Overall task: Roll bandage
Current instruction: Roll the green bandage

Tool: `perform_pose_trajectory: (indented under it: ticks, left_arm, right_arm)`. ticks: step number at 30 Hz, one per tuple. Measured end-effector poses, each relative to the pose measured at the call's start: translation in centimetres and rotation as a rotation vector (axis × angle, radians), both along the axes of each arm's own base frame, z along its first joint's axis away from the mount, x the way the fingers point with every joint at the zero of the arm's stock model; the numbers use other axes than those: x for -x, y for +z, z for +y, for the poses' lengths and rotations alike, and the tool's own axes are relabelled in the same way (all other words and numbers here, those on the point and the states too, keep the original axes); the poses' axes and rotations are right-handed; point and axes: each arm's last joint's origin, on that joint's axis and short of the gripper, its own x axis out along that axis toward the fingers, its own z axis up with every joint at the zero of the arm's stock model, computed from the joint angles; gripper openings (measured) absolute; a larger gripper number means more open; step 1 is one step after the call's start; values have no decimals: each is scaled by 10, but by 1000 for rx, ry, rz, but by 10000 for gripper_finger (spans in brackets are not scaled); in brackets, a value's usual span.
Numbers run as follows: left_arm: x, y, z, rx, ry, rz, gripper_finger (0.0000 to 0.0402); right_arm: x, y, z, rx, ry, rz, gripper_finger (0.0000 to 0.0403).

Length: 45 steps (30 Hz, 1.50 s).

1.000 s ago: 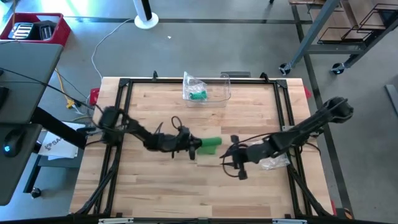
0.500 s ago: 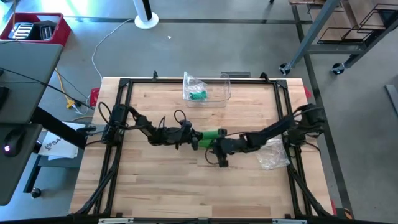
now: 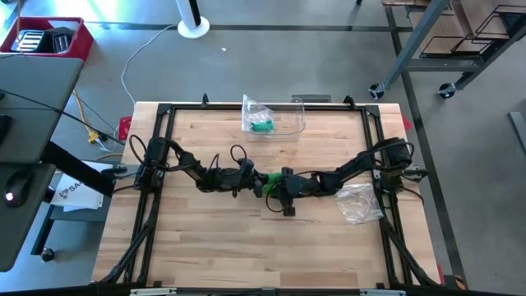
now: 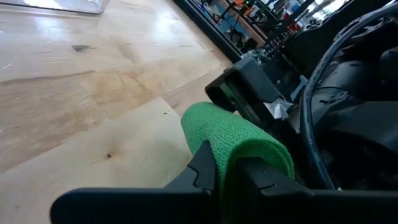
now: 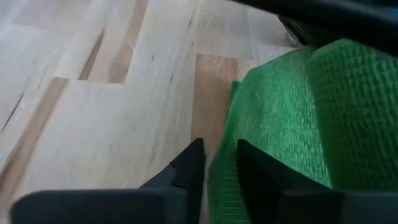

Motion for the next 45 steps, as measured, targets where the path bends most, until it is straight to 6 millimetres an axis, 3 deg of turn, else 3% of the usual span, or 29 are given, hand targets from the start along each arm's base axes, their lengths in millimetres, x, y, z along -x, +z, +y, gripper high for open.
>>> perform_pose_trajectory:
  ticks: [5,11,20,29,35,45]
  left_arm:
    - [0,0,0,-12,2,4,15]
    - [10,5,2,-87,34,36,15]
    - [34,17,-9,-232,4,-34,15]
    - [31,35,-42,-408,-131,-167,15]
    - [25,41,-54,-409,-190,-211,14]
    - [18,49,-72,-501,-340,-267,14]
  right_arm:
    - [1,-4,2,-35,6,25,15]
    - [10,12,26,-131,42,41,2]
    - [30,82,59,-84,39,-148,0]
    - [48,143,60,-10,-44,-398,0]
    - [48,152,50,-44,-48,-431,0]
    - [41,137,40,-164,-90,-339,0]
